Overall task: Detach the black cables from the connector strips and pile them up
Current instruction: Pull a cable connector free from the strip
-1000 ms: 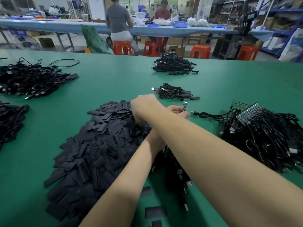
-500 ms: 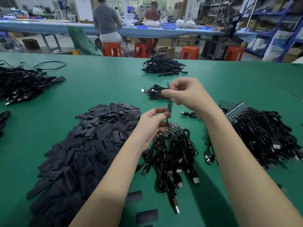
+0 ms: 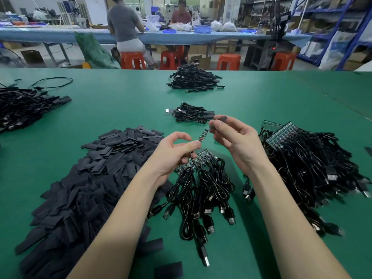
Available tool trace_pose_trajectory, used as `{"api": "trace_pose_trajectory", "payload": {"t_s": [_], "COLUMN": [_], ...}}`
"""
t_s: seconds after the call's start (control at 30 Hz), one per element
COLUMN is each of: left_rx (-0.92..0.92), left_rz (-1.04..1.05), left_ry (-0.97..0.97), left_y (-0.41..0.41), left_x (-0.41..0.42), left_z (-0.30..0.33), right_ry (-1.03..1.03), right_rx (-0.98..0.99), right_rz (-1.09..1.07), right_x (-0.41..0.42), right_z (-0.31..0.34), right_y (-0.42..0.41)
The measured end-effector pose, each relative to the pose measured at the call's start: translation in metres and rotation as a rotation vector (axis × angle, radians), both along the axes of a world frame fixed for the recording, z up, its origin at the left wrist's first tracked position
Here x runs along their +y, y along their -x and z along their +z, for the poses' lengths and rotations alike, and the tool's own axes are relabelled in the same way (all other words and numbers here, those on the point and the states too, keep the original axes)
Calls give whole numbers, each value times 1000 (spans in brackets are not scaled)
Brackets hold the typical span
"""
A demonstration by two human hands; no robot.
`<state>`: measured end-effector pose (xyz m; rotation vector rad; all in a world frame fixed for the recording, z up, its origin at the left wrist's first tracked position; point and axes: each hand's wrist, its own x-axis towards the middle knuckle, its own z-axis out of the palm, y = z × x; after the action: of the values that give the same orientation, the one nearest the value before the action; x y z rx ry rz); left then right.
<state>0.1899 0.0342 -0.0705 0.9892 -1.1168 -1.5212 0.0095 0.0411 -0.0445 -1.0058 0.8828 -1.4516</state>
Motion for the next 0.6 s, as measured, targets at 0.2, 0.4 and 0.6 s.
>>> {"api": "trace_pose_trajectory", "payload": {"t_s": [0.2, 0.4, 0.6], "left_rx": [22, -28, -160], "left_rz": [-60, -124, -293], "left_ry": [-4, 45, 129], "left_y": [-1, -7, -20], "left_x": [1, 3, 5], "left_z": [2, 6, 9], "right_ry": [27, 13, -90], "right_rx": [23, 67, 133], "right_rz": [32, 77, 302], "right_x": [0, 1, 8], "right_z": [-4, -3, 1], "right_y": [2, 7, 22]}}
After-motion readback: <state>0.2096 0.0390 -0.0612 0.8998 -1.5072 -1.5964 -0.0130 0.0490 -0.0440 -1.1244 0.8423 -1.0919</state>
